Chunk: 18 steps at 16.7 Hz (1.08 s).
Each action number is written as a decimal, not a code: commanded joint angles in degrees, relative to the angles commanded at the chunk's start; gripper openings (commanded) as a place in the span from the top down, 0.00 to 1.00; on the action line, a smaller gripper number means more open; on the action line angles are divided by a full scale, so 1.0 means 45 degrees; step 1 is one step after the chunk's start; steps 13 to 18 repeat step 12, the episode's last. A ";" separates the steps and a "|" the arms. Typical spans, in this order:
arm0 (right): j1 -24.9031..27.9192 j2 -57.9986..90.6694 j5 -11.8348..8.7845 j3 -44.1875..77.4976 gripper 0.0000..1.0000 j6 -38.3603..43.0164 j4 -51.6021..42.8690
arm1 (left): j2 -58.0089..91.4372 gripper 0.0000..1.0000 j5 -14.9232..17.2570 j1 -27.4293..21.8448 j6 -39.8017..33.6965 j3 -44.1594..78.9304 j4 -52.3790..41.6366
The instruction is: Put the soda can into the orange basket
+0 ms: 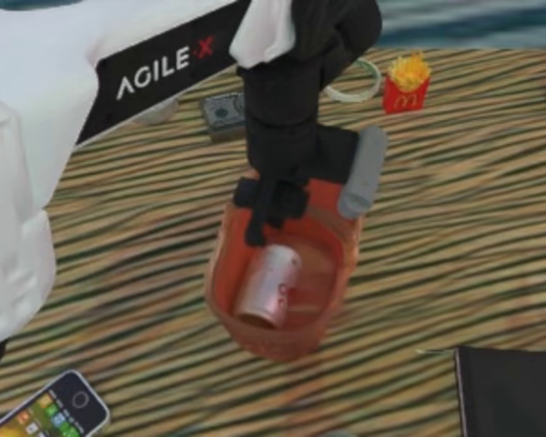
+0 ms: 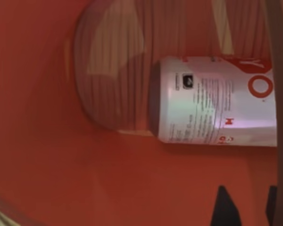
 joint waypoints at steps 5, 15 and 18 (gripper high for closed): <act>0.0000 0.0000 0.0000 0.0000 0.00 0.0000 0.0000 | -0.0008 1.00 -0.0029 0.0083 0.0056 0.0200 -0.0232; 0.0000 0.0000 0.0000 0.0000 0.00 0.0000 0.0000 | -0.0370 1.00 -0.0002 0.0717 0.0453 0.1908 -0.2309; 0.0000 0.0000 0.0000 0.0000 0.00 0.0000 0.0000 | -0.0370 1.00 -0.0002 0.0717 0.0453 0.1908 -0.2309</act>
